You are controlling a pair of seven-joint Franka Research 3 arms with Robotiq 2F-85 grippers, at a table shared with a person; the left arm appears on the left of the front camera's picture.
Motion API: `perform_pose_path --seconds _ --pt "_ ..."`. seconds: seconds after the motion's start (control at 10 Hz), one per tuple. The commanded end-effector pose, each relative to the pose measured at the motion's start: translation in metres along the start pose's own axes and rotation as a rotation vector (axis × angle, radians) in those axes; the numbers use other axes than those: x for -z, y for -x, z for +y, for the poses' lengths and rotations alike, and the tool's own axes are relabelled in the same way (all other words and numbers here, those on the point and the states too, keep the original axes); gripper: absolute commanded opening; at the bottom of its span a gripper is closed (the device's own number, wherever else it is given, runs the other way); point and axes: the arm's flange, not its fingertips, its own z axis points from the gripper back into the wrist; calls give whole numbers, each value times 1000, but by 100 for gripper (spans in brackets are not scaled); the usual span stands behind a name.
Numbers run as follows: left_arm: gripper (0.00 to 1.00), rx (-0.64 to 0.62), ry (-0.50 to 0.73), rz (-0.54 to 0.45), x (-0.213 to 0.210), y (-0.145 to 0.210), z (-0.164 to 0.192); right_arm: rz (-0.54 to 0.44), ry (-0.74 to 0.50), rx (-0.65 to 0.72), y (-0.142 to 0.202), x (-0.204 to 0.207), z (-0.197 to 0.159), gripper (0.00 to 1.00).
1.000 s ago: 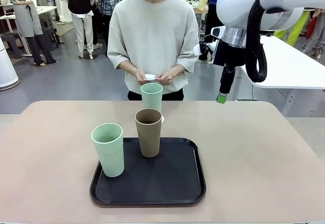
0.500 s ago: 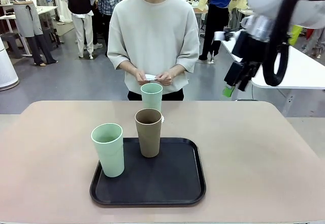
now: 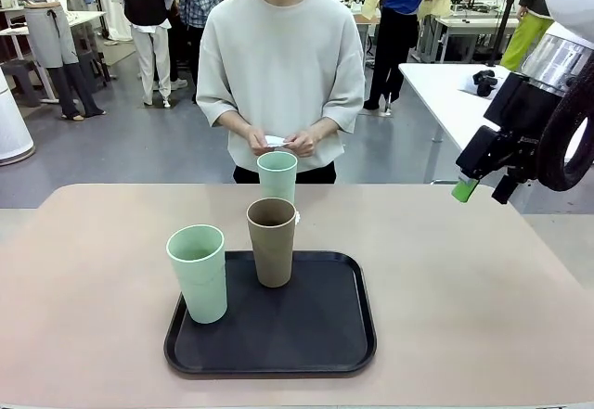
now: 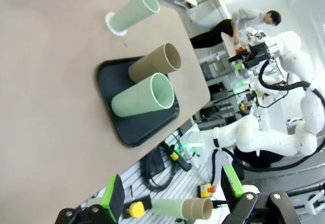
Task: Place coasters on the table and set cups on them.
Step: Take one Reusable plastic cup from the Flat Tray and place it on a coaster set by the human.
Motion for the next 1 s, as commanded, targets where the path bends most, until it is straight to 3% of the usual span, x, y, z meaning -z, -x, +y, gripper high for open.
perform_pose_path --seconds 0.0,0.1,0.3,0.6,0.9 --pt "100 2 13 -2 -1 1 -1 -127 -373 -40 -2 7 -34 100" --pt "100 2 13 -2 -1 1 -1 -252 -609 -58 7 2 -85 100" --pt "100 2 13 -2 -1 1 -1 -384 -860 -52 37 -1 -163 100" --pt "100 2 13 -2 -1 1 -1 -447 -1011 20 63 6 -228 100" --pt "100 2 13 -2 -1 1 -1 -379 -1072 129 73 14 -261 100"
